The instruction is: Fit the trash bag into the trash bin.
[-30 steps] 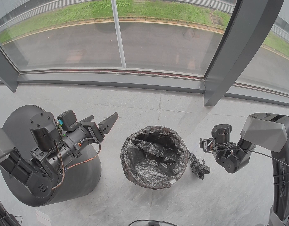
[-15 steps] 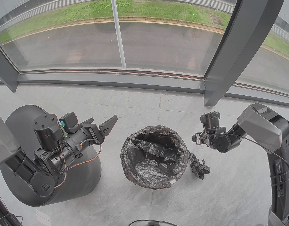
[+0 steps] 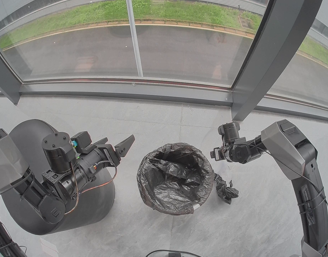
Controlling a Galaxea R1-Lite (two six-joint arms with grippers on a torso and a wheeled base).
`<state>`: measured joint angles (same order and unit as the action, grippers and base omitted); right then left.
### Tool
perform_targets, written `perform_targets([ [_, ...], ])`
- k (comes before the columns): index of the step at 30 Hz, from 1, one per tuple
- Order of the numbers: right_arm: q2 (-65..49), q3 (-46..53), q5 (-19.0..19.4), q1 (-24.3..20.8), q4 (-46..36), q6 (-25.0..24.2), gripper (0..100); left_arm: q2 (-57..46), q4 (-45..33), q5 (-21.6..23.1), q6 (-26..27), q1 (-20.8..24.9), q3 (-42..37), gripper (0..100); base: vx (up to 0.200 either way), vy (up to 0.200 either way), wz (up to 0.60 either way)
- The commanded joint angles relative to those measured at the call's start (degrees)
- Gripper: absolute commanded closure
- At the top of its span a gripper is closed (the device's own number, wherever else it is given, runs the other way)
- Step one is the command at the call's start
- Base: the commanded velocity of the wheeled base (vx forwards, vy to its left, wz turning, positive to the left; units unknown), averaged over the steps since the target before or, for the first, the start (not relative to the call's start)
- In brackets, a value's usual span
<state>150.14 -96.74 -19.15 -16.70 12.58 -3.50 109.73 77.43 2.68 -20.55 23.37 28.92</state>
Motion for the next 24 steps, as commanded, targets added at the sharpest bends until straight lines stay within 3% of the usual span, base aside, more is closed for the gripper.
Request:
perform_targets([
  [1, 1.47, -0.64, 0.08, -0.17, -0.89, -1.16, 0, 0.58, 0.00, -0.05, -0.01, -0.08, 0.00, 0, 0.000, 0.000, 0.00],
  [16, 1.12, 3.23, 0.17, 0.18, -2.74, -1.60, 0, 1.28, 0.00, 0.04, -0.36, -0.61, 0.53, 0, 0.000, 0.000, 0.00],
  [24, 0.86, 4.72, 3.51, 0.53, -3.18, -2.65, 0, 2.16, 0.00, 0.04, -0.54, -1.48, 1.14, 0, 0.000, 0.000, 0.00],
])
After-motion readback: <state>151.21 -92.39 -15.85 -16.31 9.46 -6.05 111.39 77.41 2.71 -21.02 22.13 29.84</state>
